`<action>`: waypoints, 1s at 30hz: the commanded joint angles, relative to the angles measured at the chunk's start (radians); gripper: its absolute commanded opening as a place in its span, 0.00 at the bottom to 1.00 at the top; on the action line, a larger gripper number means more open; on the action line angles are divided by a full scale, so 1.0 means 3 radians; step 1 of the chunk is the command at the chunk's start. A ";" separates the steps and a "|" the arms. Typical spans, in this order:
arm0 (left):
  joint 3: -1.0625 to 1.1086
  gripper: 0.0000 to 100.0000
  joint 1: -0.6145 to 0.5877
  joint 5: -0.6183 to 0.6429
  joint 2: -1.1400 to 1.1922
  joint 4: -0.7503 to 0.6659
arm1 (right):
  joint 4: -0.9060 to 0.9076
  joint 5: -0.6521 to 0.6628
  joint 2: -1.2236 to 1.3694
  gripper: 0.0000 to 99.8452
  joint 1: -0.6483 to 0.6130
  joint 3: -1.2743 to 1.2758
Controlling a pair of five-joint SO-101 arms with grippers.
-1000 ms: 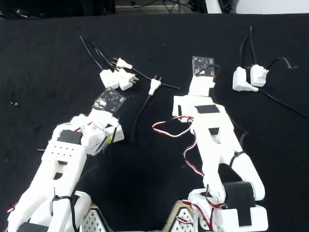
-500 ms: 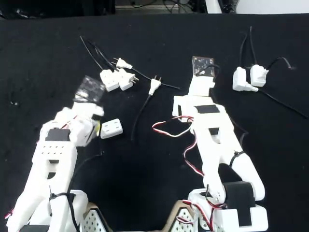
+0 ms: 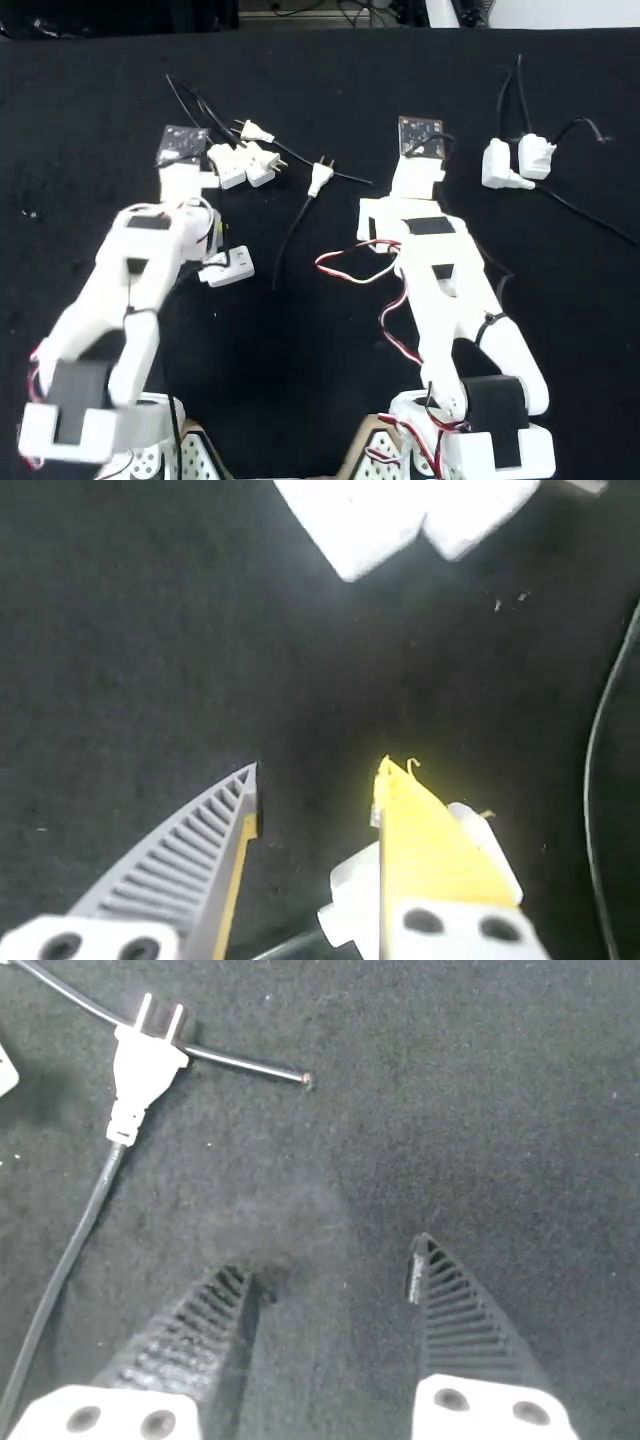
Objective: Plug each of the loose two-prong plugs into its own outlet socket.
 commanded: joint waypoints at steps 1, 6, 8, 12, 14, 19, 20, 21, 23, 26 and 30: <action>-0.0550 0.19 0.0079 0.0020 0.0297 0.0343 | -0.0072 -0.0026 -0.0156 0.21 0.0020 -0.0197; -0.0519 0.19 0.0340 -0.0276 0.0307 0.0404 | -0.0072 -0.0026 -0.0156 0.21 0.0020 -0.0197; -0.0473 0.19 0.0488 -0.0414 0.0327 0.0404 | -0.0072 -0.0026 -0.0156 0.21 0.0020 -0.0197; -0.0366 0.19 0.0632 -0.0496 0.0302 0.0404 | -0.0072 -0.0026 -0.0156 0.21 0.0020 -0.0192; -0.0361 0.19 0.0621 -0.0491 0.0297 0.0440 | -0.0072 -0.0026 -0.0156 0.21 0.0020 -0.0192; -0.0371 0.19 0.0616 -0.0496 0.0133 0.0650 | -0.0072 -0.0026 -0.0156 0.21 0.0020 -0.0197; -0.0355 0.19 0.0616 -0.0496 0.0020 0.0670 | -0.0072 -0.0026 -0.0156 0.21 0.0020 -0.0197; -0.0340 0.19 0.0616 -0.0496 -0.0107 0.0726 | -0.0072 -0.0026 -0.0156 0.21 0.0020 -0.0197; -0.0325 0.19 0.0606 -0.0496 -0.0404 0.0829 | -0.0072 -0.0026 -0.0156 0.21 0.0020 -0.0197; -0.0325 0.19 0.0473 -0.0496 -0.0854 0.1013 | -0.0072 -0.0026 -0.0156 0.21 0.0020 -0.0197; -0.0222 0.19 0.0038 -0.0496 -0.1089 0.1146 | -0.0072 -0.0026 -0.0156 0.21 0.0020 -0.0192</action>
